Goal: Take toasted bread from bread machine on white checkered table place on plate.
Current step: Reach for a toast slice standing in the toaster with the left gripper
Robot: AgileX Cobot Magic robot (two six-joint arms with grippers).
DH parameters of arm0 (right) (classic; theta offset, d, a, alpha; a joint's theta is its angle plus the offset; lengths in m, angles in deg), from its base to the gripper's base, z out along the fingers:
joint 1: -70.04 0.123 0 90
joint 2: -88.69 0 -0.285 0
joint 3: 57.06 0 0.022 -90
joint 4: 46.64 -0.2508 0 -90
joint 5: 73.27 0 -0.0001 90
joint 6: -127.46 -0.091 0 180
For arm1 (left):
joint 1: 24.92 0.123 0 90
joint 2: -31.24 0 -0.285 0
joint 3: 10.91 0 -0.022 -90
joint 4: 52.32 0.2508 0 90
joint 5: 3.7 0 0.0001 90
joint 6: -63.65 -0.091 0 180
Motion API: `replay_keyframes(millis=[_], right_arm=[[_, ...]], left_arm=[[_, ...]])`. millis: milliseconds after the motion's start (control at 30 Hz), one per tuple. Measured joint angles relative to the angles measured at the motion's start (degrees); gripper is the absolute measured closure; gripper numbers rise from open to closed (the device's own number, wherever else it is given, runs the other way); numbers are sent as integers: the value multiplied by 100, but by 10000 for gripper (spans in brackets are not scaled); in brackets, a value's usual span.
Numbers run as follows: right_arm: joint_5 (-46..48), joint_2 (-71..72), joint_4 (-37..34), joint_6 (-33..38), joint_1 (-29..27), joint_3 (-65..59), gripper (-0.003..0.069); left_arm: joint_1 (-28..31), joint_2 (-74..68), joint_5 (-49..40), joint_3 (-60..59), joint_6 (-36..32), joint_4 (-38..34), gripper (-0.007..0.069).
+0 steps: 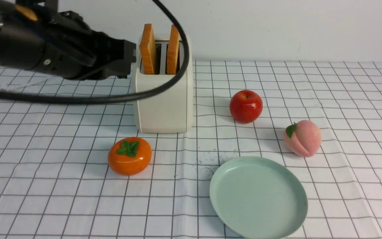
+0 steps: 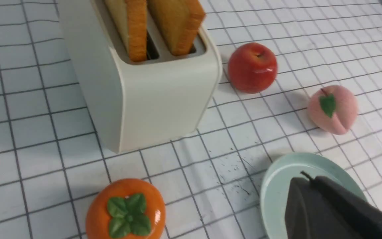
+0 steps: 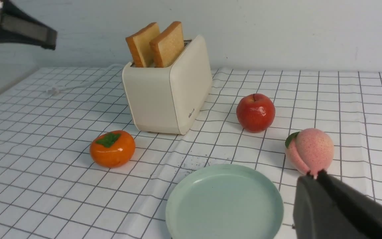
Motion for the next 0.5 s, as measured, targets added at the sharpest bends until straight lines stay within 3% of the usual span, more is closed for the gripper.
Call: replay_keyframes(millis=[133, 333, 500], right_arm=[[220, -102, -178, 117, 0, 290, 658], [316, -140, -253, 134, 0, 399, 655], [415, -140, -351, 134, 0, 399, 655]], left_arm=[[0, -733, 27, 609, 282, 383, 537], [11, -1798, 293, 1526, 334, 458, 213], [25, -2304, 499, 1938, 439, 566, 132]])
